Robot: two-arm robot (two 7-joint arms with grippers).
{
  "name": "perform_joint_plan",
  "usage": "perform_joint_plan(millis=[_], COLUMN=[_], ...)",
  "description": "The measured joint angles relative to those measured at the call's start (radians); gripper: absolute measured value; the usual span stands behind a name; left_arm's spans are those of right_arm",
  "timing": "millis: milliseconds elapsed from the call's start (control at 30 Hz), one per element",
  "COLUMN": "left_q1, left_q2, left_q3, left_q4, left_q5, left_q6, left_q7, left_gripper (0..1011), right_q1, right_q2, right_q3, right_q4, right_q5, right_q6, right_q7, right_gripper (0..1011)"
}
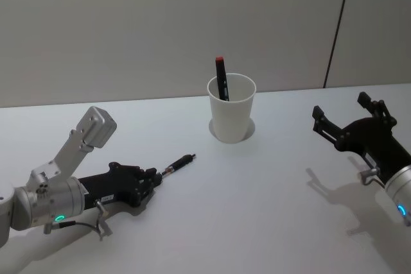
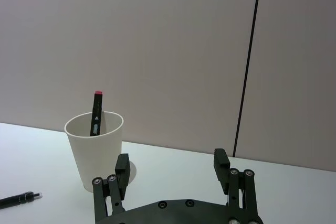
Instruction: Place the pen into the pen holder.
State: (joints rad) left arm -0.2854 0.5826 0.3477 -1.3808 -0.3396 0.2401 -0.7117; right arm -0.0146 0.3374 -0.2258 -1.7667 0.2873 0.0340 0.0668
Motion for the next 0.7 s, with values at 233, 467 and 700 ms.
perform_joint_plan(millis=[233, 467, 700], left_q1=[0.009, 0.029, 0.057], left_q2=[0.001, 0.006, 0.020], left_q3=[0.000, -0.007, -0.019], left_q4=[-0.008, -0.037, -0.079], left_q5=[-0.023, -0.081, -0.138], left_q6=[-0.013, -0.055, -0.095], left_q7=[0.021, 0.071, 0.130], left_gripper=[127, 127, 127], right_q1=[0.000, 0.000, 0.000], right_q2=[0.000, 0.000, 0.000], right_q3=[0.000, 0.000, 0.000], right_q4=[0.000, 0.000, 0.000], right_q5=[0.000, 0.000, 0.000], right_q6=[0.000, 0.000, 0.000], right_q7=[0.000, 0.000, 0.000], right_gripper=[1002, 1002, 1002])
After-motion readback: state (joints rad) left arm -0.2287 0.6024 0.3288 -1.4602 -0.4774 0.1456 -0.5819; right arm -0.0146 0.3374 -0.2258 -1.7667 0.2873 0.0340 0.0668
